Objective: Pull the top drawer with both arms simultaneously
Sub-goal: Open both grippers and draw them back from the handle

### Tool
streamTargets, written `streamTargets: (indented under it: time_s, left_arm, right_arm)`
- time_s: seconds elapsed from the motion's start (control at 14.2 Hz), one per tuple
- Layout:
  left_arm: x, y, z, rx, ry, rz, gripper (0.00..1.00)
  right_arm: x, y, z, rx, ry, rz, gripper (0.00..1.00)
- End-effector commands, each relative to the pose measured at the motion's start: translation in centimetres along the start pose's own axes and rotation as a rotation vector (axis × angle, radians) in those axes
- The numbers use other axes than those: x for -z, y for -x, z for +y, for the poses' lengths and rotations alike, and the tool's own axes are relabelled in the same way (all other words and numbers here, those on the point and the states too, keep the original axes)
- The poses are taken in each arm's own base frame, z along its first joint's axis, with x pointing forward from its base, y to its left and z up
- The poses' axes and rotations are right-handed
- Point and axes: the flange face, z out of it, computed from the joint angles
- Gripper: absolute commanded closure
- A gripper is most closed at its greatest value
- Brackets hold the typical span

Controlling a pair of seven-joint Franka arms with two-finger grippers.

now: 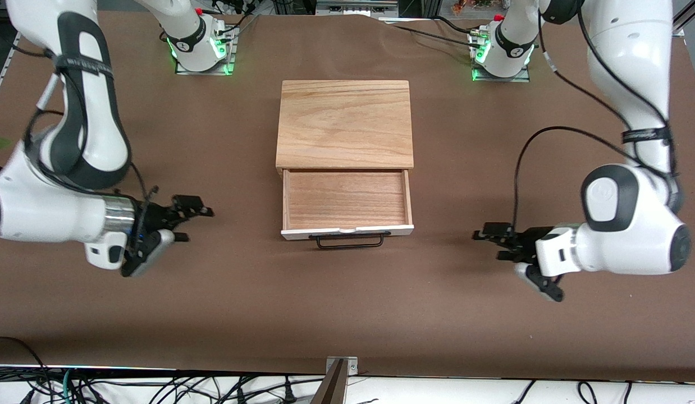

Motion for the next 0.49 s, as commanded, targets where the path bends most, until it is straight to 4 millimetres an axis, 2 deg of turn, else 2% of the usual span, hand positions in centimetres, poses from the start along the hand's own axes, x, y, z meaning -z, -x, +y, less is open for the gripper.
streamTargets:
  time_s: [0.0,0.07,0.21,0.35,0.42]
  left_arm:
    - [5.1,1.7,1.5,-0.046,-0.191,-0.050,0.00]
    - [7.3,2.4,1.7,-0.050,-0.261,-0.054,0.00]
    - [11.9,3.7,2.4,-0.068,-0.408,-0.061,0.00]
    - [16.3,5.2,4.0,-0.084,-0.553,-0.069,0.00]
    - [17.7,5.7,4.6,-0.081,-0.576,-0.057,0.00]
  right_arm:
    - [5.3,3.7,-0.9,-0.014,0.134,-0.117,0.00]
    - [7.5,5.1,-1.2,-0.019,0.179,-0.148,0.00]
    - [10.1,7.7,-1.1,-0.052,0.198,-0.200,0.00]
    - [11.9,9.4,-2.1,-0.111,0.247,-0.227,0.00]
    - [11.9,9.8,-3.2,-0.183,0.277,-0.235,0.00]
